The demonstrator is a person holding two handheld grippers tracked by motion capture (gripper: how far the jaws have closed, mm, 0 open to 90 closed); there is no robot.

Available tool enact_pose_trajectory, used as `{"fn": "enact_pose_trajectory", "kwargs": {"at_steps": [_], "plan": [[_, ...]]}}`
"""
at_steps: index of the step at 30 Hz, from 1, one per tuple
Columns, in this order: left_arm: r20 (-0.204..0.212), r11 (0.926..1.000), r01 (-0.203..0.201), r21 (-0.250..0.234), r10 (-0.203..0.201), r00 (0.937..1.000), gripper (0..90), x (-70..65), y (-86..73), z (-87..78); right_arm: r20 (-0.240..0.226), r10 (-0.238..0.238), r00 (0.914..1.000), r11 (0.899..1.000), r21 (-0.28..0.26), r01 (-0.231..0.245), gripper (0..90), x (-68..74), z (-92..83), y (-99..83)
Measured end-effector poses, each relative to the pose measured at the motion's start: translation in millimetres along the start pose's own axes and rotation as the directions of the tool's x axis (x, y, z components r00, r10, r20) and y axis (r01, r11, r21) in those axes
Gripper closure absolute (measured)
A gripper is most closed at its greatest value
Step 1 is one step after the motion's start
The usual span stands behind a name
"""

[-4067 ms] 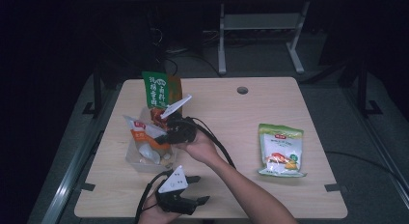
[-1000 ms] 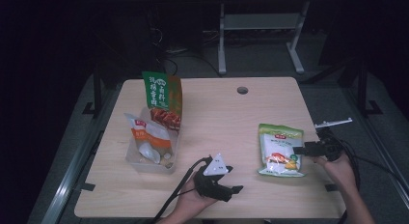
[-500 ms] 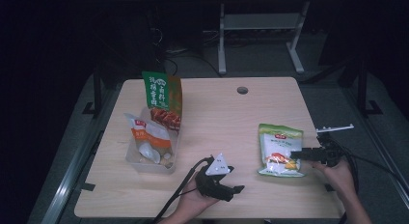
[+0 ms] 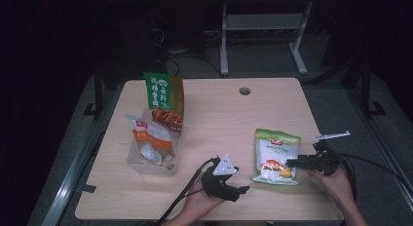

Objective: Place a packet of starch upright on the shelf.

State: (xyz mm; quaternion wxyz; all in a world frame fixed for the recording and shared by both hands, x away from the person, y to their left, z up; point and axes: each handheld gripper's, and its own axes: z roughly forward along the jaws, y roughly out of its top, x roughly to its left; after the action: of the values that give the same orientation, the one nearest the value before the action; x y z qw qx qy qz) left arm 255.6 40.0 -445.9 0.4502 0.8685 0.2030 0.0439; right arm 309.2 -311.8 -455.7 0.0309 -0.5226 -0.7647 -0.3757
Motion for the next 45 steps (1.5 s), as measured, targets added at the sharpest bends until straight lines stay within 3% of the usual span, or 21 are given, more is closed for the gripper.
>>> {"fn": "enact_pose_trajectory", "kwargs": {"at_steps": [1,10,14,19,26,30,32,35,39,40,41,42,43,44,45], "plan": [[-0.001,1.0,0.003,0.003,-0.003,1.0,30.3,0.6,0.0,0.3,-0.008,-0.001,1.0,1.0,0.006,0.001,41.9,7.5,3.4,-1.5],[-0.008,0.9998,0.009,0.016,-0.009,0.9999,31.4,1.6,-0.8,4.4,-0.037,-0.021,0.9991,1.0,0.022,0.022,41.2,32.6,16.6,-4.8],[-0.012,0.9995,0.01,0.029,-0.01,0.9999,37.0,2.3,-1.8,8.5,-0.061,-0.048,0.997,0.998,0.048,0.051,37.9,44.8,25.1,-3.6],[0.018,0.9985,0.044,0.033,-0.045,0.9988,40.7,6.7,-1.4,13.5,-0.034,-0.056,0.9979,0.998,0.031,0.057,35.0,38.5,25.0,4.0],[0.023,0.9966,0.064,0.051,-0.066,0.9976,43.5,11.2,0.7,16.4,0.007,0.015,0.9999,1.0,-0.003,-0.015,33.1,15.3,33.4,24.0],[0.018,0.9952,0.082,0.052,-0.083,0.9964,43.5,15.3,0.9,16.8,-0.007,0.042,0.9991,0.999,-0.003,-0.042,34.7,10.2,36.9,25.6],[0.011,0.9951,0.083,0.054,-0.083,0.9965,43.5,17.6,1.4,17.3,-0.012,0.053,0.9985,0.999,-0.012,-0.053,37.3,7.8,36.4,25.0],[0.006,0.9941,0.089,0.061,-0.09,0.9959,44.4,20.4,2.1,17.8,-0.081,0.059,0.995,0.998,0.005,-0.058,45.3,5.7,36.1,21.6],[0.003,0.9931,0.098,0.064,-0.098,0.9951,44.5,22.9,1.5,18.7,-0.125,0.062,0.9902,0.998,0.012,-0.061,51.8,5.5,37.5,19.9],[0.004,0.9929,0.099,0.066,-0.099,0.9951,44.5,23.5,1.3,19.1,-0.138,0.064,0.9883,0.998,0.021,-0.061,55.6,5.7,37.6,19.9],[0.006,0.9927,0.098,0.07,-0.099,0.9951,44.6,24.0,1.2,19.6,-0.172,0.058,0.9834,0.998,0.032,-0.053,65.3,7.1,38.8,19.9],[0.004,0.9925,0.099,0.072,-0.099,0.995,44.6,24.2,0.9,20.2,-0.172,0.058,0.9834,0.998,0.032,-0.053,65.3,7.1,38.8,19.9],[0.005,0.9924,0.098,0.074,-0.098,0.9952,44.6,25.1,0.8,20.4,-0.186,0.041,0.9816,0.999,0.04,-0.034,74.4,10.5,39.6,20.5],[0.007,0.9916,0.101,0.081,-0.102,0.9948,44.6,25.9,0.8,20.1,-0.186,0.041,0.9816,0.999,0.04,-0.034,74.4,10.5,39.6,20.5],[0.007,0.9909,0.108,0.08,-0.109,0.994,44.0,27.0,0.4,20.6,-0.2,0.012,0.9797,0.999,0.049,-0.002,83.9,14.0,41.1,21.0]]}}
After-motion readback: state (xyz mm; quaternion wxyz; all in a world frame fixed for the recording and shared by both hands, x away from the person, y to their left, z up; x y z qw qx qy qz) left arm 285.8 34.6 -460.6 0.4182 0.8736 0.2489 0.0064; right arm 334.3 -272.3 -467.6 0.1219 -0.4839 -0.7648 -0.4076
